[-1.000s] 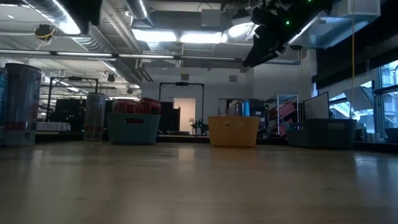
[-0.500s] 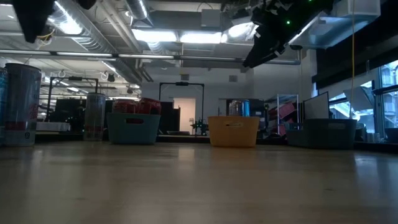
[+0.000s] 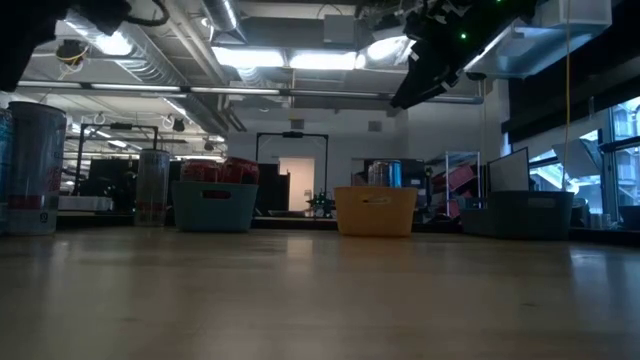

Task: Sort soda cans
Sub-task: Put the left blue soda can into the yellow bin

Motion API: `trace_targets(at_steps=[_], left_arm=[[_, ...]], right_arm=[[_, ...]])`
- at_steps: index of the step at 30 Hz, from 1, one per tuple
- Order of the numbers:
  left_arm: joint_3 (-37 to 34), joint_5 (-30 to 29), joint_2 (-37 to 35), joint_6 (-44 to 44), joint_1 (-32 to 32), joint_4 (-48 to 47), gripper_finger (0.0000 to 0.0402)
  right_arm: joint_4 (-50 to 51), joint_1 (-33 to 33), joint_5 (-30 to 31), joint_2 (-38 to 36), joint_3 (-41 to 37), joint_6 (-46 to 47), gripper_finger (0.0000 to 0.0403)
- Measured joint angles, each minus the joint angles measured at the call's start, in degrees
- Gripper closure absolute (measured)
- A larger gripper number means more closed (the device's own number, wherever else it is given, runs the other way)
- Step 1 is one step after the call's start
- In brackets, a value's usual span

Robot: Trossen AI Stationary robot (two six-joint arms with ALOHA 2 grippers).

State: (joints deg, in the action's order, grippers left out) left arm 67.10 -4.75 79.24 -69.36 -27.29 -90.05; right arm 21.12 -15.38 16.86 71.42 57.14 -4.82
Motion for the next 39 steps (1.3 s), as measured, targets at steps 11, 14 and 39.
trace_targets(at_steps=[11, 14, 39], left_arm=[[0.5, -2.1, -1.1, 14.3, 4.5, 0.1, 0.0143], [0.5, -1.2, -2.7, 18.1, 6.4, 0.0, 0.0154], [-12.6, 7.6, -26.8, -0.2, 2.4, 0.0, 0.0169]], right_arm=[[-1.2, 0.0, 0.0, 0.0, 0.0, 0.0, 0.0086], [-1.2, 0.0, 0.0, 0.0, 0.0, 0.0, 0.0086], [-1.2, 0.0, -1.9, 0.0, 0.0, 0.0, 0.0086]])
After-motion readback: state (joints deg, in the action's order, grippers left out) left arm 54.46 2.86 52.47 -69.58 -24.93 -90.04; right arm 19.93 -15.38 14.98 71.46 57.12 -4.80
